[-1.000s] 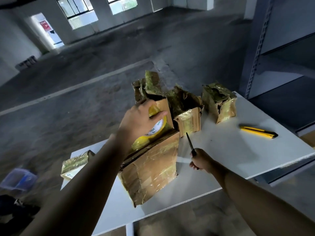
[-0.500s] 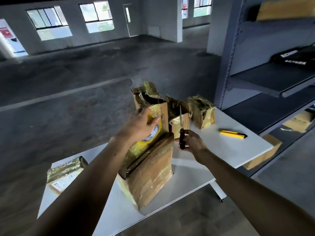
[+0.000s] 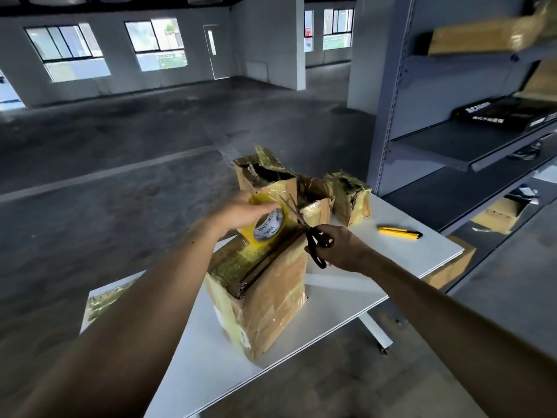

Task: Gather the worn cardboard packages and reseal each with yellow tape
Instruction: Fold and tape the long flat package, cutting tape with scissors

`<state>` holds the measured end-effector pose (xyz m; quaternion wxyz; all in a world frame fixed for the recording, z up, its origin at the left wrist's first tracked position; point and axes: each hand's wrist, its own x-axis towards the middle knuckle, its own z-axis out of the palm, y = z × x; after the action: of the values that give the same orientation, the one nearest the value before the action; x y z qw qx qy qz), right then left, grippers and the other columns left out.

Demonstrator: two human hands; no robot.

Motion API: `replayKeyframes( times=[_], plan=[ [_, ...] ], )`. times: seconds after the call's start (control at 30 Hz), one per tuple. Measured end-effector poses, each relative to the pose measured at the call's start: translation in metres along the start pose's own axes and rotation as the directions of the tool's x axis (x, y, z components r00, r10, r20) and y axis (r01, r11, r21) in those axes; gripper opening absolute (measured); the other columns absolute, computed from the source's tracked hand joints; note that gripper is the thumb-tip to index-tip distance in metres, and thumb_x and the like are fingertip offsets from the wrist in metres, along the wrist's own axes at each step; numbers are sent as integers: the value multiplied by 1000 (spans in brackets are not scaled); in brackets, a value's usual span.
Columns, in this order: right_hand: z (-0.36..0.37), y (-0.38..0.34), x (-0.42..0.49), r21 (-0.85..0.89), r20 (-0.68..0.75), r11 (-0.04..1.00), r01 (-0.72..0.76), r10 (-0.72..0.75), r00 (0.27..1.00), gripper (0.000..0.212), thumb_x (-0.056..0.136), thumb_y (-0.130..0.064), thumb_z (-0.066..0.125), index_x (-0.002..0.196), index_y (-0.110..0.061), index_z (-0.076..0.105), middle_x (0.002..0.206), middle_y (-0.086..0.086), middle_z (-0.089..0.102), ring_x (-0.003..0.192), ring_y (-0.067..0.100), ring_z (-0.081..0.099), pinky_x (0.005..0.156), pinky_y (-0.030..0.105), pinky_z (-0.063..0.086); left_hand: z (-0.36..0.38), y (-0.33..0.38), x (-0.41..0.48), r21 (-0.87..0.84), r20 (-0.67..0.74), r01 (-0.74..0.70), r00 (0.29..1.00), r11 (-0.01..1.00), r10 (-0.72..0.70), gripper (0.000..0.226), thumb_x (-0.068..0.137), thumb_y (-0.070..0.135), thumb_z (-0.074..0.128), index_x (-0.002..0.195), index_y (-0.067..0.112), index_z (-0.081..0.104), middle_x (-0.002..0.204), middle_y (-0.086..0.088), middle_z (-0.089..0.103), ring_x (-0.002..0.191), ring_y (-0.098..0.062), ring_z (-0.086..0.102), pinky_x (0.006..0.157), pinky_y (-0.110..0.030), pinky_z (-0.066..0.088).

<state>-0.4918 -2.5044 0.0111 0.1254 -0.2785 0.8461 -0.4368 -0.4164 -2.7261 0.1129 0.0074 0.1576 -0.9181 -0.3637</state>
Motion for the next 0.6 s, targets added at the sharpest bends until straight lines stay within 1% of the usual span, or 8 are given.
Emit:
replayKeyframes(
  times=[0.03, 0.07, 0.1, 0.2, 0.3, 0.4, 0.5, 0.6],
  plan=[
    [1, -1, -2, -25, -10, 1000, 9, -9, 1000, 34, 87, -35, 73, 117, -20, 65, 102, 0, 67, 96, 20, 63, 77, 31, 56, -1, 1, -3, 7, -19, 4, 1000, 1000, -4, 34, 91, 52, 63, 75, 24, 54, 75, 5, 54, 73, -10, 53, 60, -24, 38],
    [1, -1, -4, -40, -19, 999, 16, -17, 1000, 33, 88, -36, 72, 117, -21, 65, 101, -1, 67, 96, 19, 63, 75, 28, 53, -2, 0, -4, 1, -30, 1, 1000, 1000, -1, 39, 89, 54, 64, 70, 22, 52, 70, 3, 51, 67, -12, 50, 57, -25, 34],
    [1, 0, -5, -45, -21, 999, 15, -16, 1000, 33, 89, -37, 71, 117, -21, 65, 101, -1, 66, 96, 19, 63, 76, 27, 53, -2, -3, -3, -25, -34, -5, 999, 1000, 4, 41, 88, 55, 65, 69, 21, 53, 72, 1, 54, 68, -14, 52, 59, -26, 35],
    [-1, -1, -10, -85, 20, 996, -15, 16, 1000, 35, 89, -40, 70, 117, -19, 62, 102, -1, 65, 93, 19, 63, 77, 30, 55, -3, -7, -6, -160, -60, -11, 998, 987, 2, 34, 88, 56, 64, 78, 24, 65, 89, 2, 68, 87, -14, 64, 67, -25, 44],
    [-3, -1, -15, -151, 58, 988, -30, 39, 998, 35, 88, -44, 69, 111, -19, 63, 97, -5, 65, 87, 14, 63, 69, 24, 51, -5, -8, -6, -253, -101, -54, 994, 966, 29, 40, 91, 56, 60, 81, 18, 70, 87, 1, 70, 93, -17, 67, 66, -20, 41],
    [-4, -6, -15, -214, 128, 977, 20, 8, 992, 38, 86, -47, 70, 111, -19, 67, 99, -1, 68, 90, 19, 64, 80, 35, 55, -4, -7, -11, -320, -147, -88, 988, 944, 42, 35, 94, 52, 58, 74, 24, 66, 82, 7, 67, 95, -14, 65, 69, -18, 39],
    [-3, -12, -12, -251, 203, 966, 70, -18, 979, 41, 85, -46, 70, 117, -19, 68, 101, -3, 68, 91, 16, 64, 80, 33, 54, -2, -9, -13, -343, -164, -98, 985, 934, 43, 33, 94, 52, 58, 74, 26, 65, 84, 8, 67, 99, -15, 64, 72, -19, 41],
    [0, -19, -8, -263, 238, 960, 96, -32, 971, 43, 85, -43, 72, 121, -20, 67, 102, -6, 67, 91, 10, 62, 80, 30, 54, -2, -13, -12, -350, -178, -116, 982, 929, 56, 37, 90, 58, 59, 76, 25, 66, 89, 4, 70, 102, -18, 66, 84, -29, 47]
  ],
)
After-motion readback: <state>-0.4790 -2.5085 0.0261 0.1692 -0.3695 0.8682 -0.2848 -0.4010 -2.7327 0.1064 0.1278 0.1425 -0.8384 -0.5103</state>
